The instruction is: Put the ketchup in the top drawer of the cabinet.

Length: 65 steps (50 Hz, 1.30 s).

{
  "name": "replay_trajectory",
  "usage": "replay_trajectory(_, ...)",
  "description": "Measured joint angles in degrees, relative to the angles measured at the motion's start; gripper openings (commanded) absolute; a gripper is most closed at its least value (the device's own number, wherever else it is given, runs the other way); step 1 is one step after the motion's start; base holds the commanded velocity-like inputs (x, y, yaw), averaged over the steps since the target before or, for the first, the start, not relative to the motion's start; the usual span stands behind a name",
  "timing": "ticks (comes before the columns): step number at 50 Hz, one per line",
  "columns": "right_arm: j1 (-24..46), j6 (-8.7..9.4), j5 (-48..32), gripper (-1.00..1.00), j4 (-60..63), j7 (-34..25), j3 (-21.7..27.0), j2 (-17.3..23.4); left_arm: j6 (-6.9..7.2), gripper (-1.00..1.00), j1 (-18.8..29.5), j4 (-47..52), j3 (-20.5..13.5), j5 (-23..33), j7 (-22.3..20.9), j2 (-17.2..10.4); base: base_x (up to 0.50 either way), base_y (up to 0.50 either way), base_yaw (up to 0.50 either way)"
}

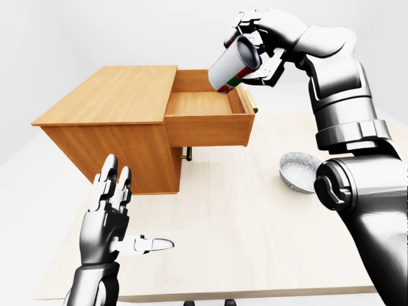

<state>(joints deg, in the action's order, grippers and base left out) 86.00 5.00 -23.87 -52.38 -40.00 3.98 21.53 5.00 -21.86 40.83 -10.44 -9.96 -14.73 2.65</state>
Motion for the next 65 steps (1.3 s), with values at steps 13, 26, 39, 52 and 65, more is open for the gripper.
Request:
replay_trajectory(13, -0.5, 0.00, 0.5, -1.00, -2.3, 0.0, 0.0, -0.6, 0.00, 1.00, 0.0, 0.2, -0.2, -0.2, -0.1, 0.0, 0.00, 0.00, 0.00)
replay_trajectory(26, -0.7, 0.00, 0.6, -1.00, -3.7, 0.0, -0.2, -1.1, 0.00, 1.00, -0.1, 0.5, -0.5, -0.4, -0.2, 0.1, 0.00, 0.00, 0.00)
replay_trajectory(39, -0.7, 0.00, 0.7, -1.00, -5.0, 0.0, -0.2, -1.5, 0.00, 1.00, -0.1, 0.7, -0.6, -0.5, -0.3, 0.2, 0.00, 0.00, 0.00)
replay_trajectory(52, -1.1, 0.00, 0.7, -1.00, -6.2, 0.0, -0.2, -1.9, 0.00, 1.00, 0.0, 0.8, -0.7, -0.6, -0.3, 0.2, 0.00, 0.00, 0.00)
replay_trajectory(65, -1.9, 0.00, 0.4, -1.00, -7.0, 0.0, -0.3, -2.2, 0.00, 1.00, 0.2, 0.5, -0.9, -0.7, -0.5, 0.2, 0.00, 0.00, 0.00)
